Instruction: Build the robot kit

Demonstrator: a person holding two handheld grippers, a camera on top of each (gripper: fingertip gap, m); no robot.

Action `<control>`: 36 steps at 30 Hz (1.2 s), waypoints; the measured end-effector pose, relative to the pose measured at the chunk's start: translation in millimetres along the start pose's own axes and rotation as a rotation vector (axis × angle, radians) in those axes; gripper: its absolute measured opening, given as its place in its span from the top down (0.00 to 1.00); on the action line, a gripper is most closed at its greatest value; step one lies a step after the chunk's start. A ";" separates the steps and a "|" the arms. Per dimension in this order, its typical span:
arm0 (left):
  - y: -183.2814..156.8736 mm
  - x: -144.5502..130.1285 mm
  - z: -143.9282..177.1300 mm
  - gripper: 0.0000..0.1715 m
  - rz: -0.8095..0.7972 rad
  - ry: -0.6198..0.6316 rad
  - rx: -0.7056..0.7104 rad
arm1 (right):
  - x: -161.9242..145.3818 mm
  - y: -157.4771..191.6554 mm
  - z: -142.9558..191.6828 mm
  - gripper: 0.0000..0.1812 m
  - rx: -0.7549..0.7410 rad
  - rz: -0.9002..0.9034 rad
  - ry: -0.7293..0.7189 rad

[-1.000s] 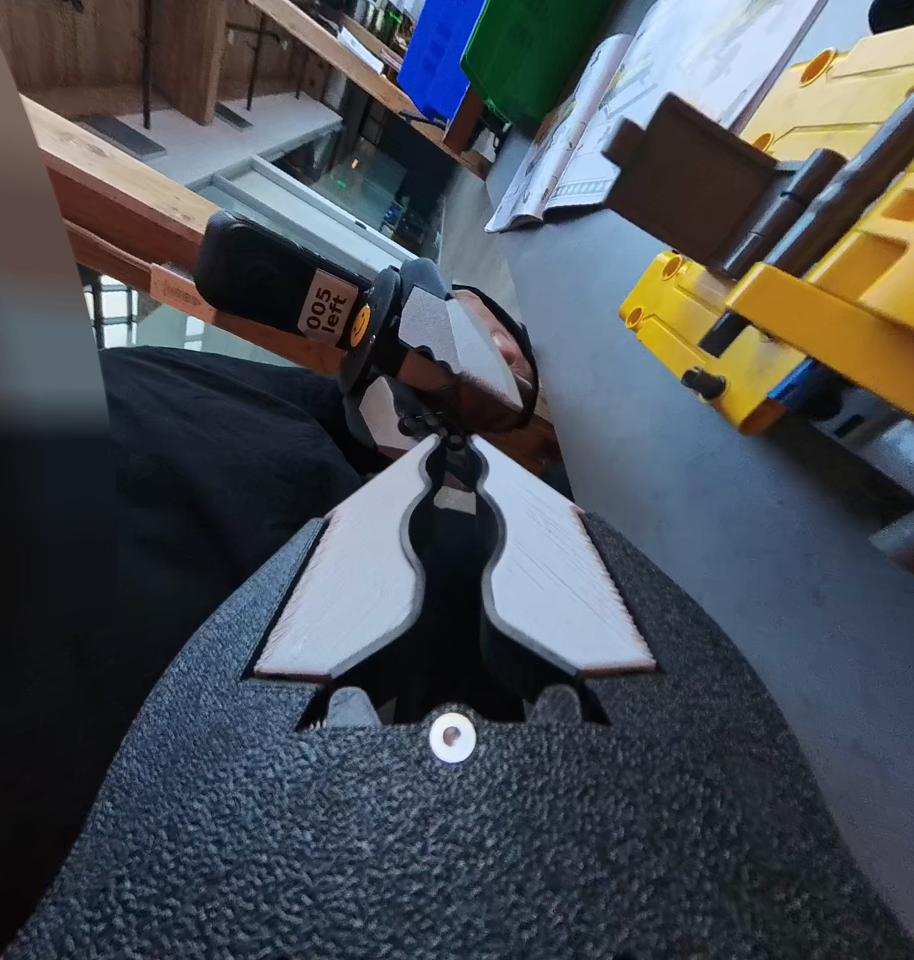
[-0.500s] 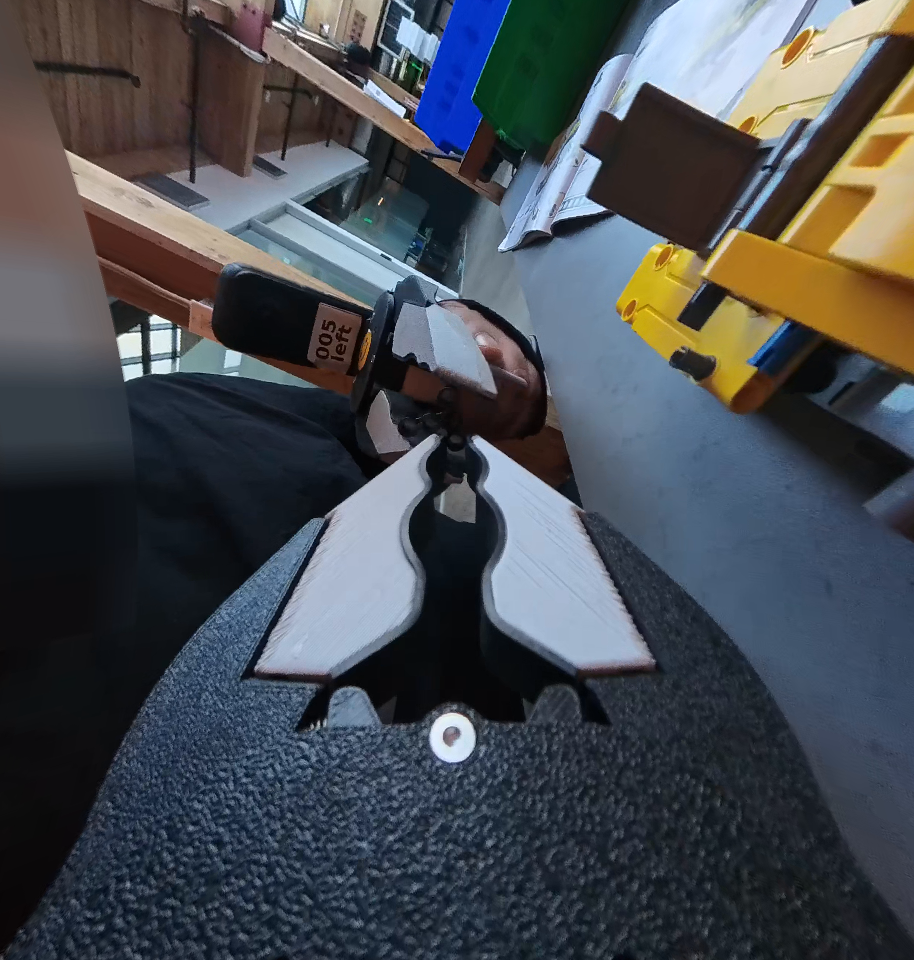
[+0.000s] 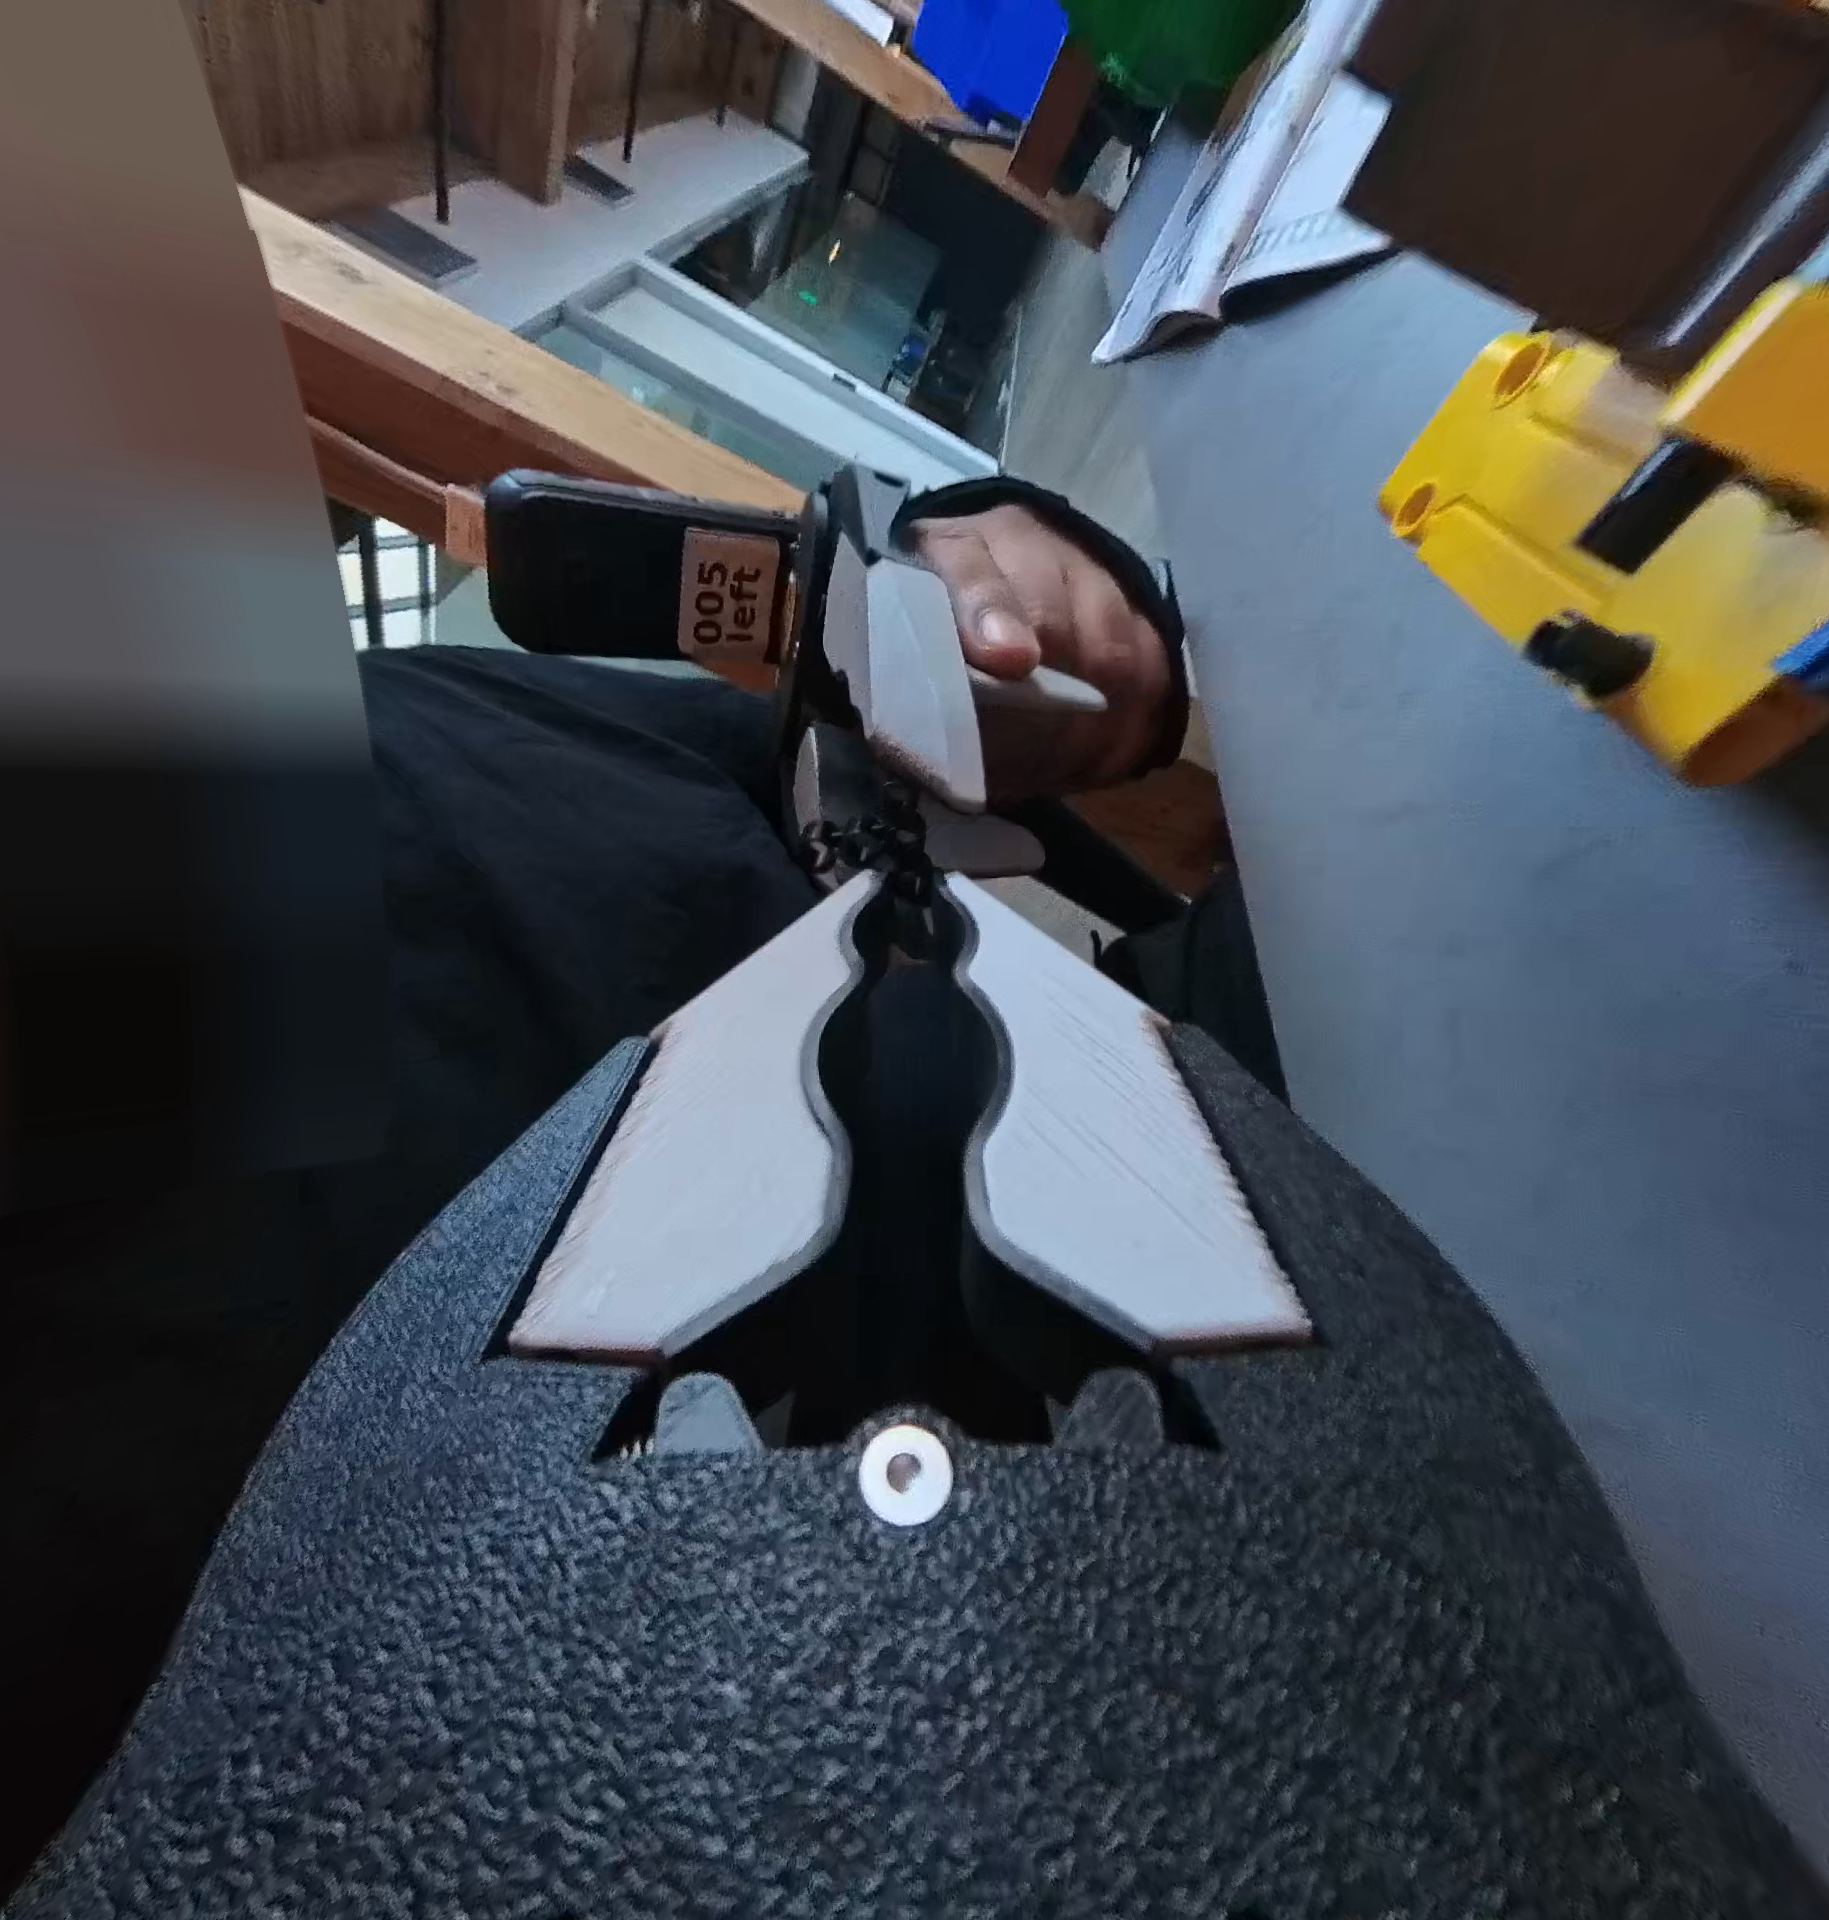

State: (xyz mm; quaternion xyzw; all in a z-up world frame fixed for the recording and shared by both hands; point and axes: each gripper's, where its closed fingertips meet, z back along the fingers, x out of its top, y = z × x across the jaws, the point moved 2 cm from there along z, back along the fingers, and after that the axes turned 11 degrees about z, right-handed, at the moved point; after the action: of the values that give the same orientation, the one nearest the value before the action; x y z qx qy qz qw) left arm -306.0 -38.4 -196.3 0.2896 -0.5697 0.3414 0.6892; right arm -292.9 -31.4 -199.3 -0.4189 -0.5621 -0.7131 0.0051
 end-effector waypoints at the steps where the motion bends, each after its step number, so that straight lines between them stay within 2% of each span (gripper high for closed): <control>1: -2.5 -1.0 0.5 0.86 -0.030 0.000 -0.008 | -2.1 0.9 -0.9 0.96 0.009 -0.003 0.011; 8: -5.4 -0.6 0.1 0.88 -0.090 -0.004 -0.001 | -4.3 5.9 0.8 0.96 0.077 -0.044 -0.015; 17: -9.6 1.4 -0.1 0.88 -0.060 -0.035 -0.042 | -5.9 9.9 0.4 0.96 0.125 -0.057 -0.049; 19: -6.6 2.5 -0.3 0.87 -0.033 -0.040 -0.028 | -2.8 8.0 1.4 0.96 0.095 -0.044 -0.069; 25: -1.2 -1.6 -4.7 0.86 -0.024 -0.016 0.027 | 0.4 3.0 6.5 0.96 -0.152 0.104 -0.034; 31: 9.3 -9.7 -9.9 0.81 0.030 0.038 0.095 | -0.1 -24.8 28.1 0.96 -0.547 0.256 0.055; 34: 15.5 -14.5 -10.4 0.80 0.071 0.069 0.122 | -6.3 -48.5 51.4 0.96 -0.805 0.318 0.181; 36: 18.8 -17.5 -11.9 0.81 0.082 0.088 0.146 | -11.1 -57.5 59.5 0.96 -0.899 0.352 0.264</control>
State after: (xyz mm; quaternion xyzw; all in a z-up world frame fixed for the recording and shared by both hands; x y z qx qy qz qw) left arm -316.1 -20.2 -215.5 0.3001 -0.5239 0.4224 0.6760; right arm -278.0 32.6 -250.8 -0.3745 -0.1145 -0.9200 0.0155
